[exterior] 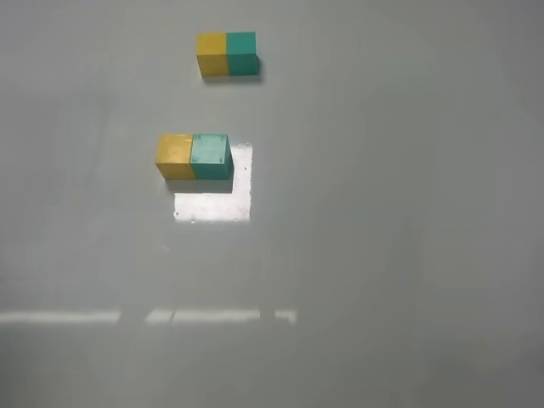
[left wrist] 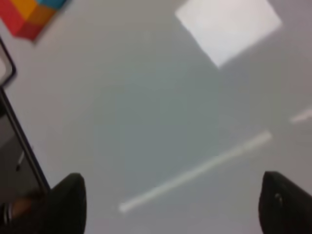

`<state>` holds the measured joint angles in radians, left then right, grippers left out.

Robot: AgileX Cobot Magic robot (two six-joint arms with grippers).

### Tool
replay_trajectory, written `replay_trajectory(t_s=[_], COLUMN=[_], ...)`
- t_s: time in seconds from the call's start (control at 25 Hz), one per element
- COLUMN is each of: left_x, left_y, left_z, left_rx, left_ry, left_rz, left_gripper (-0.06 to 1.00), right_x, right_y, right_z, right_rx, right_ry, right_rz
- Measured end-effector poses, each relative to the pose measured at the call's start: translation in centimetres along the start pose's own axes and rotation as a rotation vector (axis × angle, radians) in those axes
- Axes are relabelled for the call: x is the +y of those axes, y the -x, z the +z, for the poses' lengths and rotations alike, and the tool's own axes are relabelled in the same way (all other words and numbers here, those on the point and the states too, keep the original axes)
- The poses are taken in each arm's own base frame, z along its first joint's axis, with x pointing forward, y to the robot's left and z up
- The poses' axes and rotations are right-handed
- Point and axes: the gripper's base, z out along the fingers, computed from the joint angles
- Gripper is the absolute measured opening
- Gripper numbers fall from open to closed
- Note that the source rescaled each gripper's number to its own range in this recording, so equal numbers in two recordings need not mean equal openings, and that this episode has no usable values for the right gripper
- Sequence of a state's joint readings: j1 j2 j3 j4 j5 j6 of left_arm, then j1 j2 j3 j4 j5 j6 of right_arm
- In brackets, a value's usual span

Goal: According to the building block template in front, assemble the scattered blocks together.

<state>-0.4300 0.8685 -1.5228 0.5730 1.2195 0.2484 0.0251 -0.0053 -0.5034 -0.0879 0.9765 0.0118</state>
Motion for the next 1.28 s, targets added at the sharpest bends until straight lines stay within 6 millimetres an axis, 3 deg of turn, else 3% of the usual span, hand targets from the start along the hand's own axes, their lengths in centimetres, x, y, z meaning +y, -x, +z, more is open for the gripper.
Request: replay_trajectory(t_s=[0.16,0.44,0.6,0.8,1.04,1.28], left_x=[-1.4,-7.9,-11.1,-13.7,-15.5,-16.4], left_y=[-4.9,-11.6,-13.7,-16.3,-19.0,-19.8], left_z=[-1.5,-4.6,-5.6,-5.1,-3.7,-2.0], left_rx=[0.13,0.174,0.102,0.051,0.018,0.027], left_ry=[0.019,-0.001,-0.084,-0.219,-0.31,-0.32], left_rz=[-0.247,-0.526,-0.58,-0.564,-0.591,-0.603], left_gripper=[0.65,0.65,0.65,0.65,0.65,0.65], right_x=[0.0,0.0,0.0,0.0,0.0,0.0], right_y=[0.0,0.0,0.0,0.0,0.0,0.0], right_z=[0.0,0.0,0.0,0.0,0.0,0.0], right_rx=[0.0,0.0,0.0,0.0,0.0,0.0], right_ry=[0.0,0.0,0.0,0.0,0.0,0.0], right_rz=[0.0,0.0,0.0,0.0,0.0,0.0])
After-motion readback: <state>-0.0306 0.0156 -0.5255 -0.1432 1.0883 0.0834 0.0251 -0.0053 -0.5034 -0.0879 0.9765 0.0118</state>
